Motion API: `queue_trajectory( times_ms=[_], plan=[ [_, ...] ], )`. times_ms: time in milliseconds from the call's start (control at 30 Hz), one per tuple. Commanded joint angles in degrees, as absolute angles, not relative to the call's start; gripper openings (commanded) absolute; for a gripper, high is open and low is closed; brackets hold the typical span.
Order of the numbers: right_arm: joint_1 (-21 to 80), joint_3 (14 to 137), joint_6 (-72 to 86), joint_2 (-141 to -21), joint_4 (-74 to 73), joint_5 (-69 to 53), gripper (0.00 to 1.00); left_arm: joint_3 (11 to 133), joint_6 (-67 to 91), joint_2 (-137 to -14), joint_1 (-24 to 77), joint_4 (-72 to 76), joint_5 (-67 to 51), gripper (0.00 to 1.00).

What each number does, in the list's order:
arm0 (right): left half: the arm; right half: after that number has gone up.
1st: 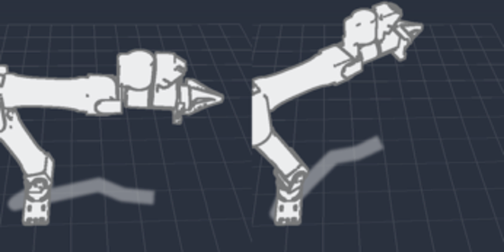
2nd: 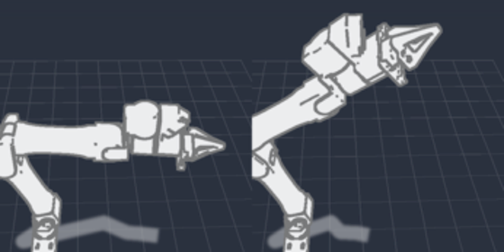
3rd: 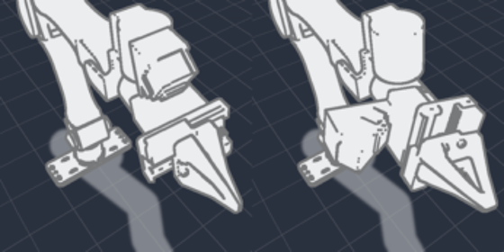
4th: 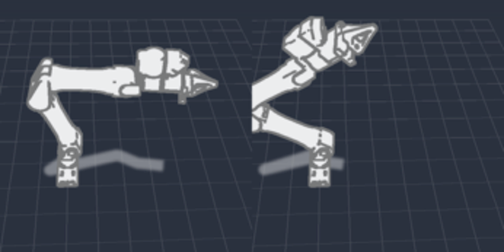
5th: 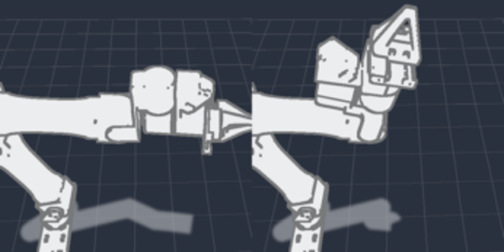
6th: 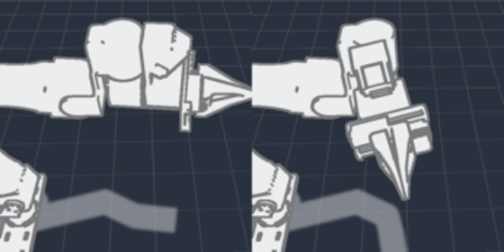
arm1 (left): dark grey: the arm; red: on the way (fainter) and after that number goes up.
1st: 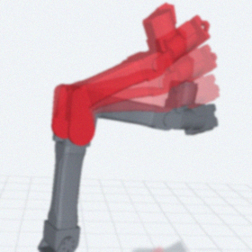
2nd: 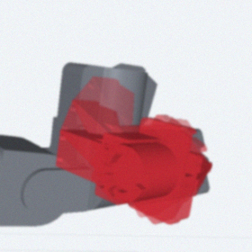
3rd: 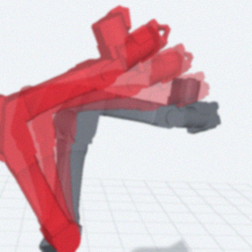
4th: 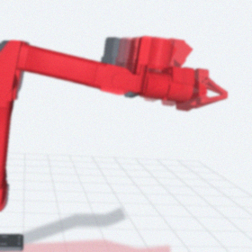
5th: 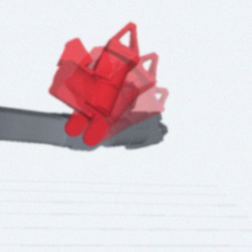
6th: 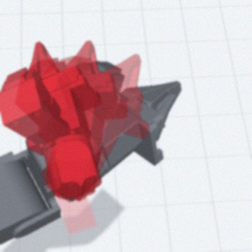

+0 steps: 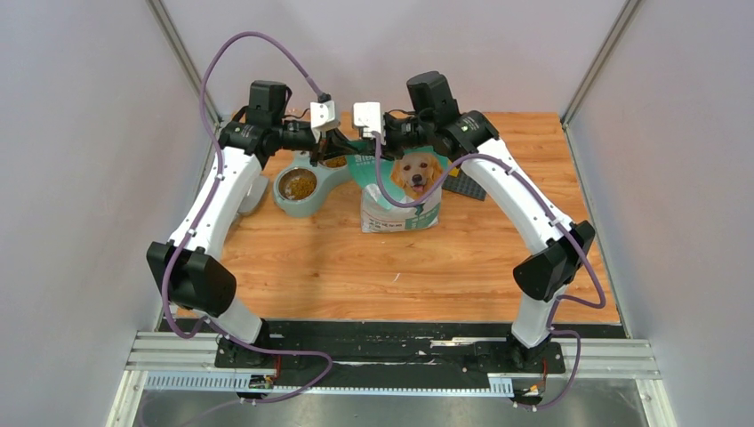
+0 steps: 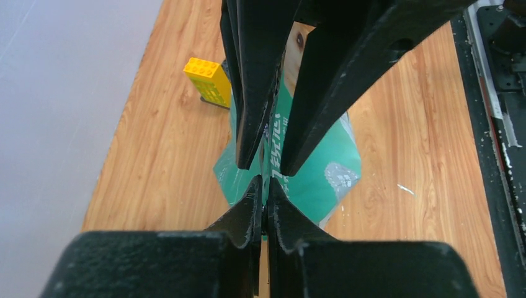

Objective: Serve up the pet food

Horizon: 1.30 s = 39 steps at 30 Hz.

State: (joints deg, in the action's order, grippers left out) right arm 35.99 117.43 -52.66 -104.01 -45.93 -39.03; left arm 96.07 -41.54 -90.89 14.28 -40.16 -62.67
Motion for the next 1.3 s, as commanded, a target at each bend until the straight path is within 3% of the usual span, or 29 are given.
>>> queue_trajectory(
  times_ms=[0, 133, 867, 1267],
  plan=[
    [36.50, 118.68, -54.26, -104.55, -44.43, -36.80, 0.20, 98.39, -43.50, -90.97, 14.50, -41.13, -65.00, 0.02],
    [36.64, 118.38, -55.43, -104.29, -44.40, -34.58, 0.00, 98.35, -44.87, -90.97, 14.50, -41.48, -65.53, 0.00],
    [35.32, 104.59, -66.42, -91.14, -41.15, -2.13, 0.00, 97.30, -54.10, -89.38, 11.96, -48.58, -63.37, 0.00],
    [27.25, 99.63, -66.01, -83.48, -41.18, 3.41, 0.00, 97.22, -55.49, -89.00, 11.78, -50.18, -63.28, 0.00]
  ],
)
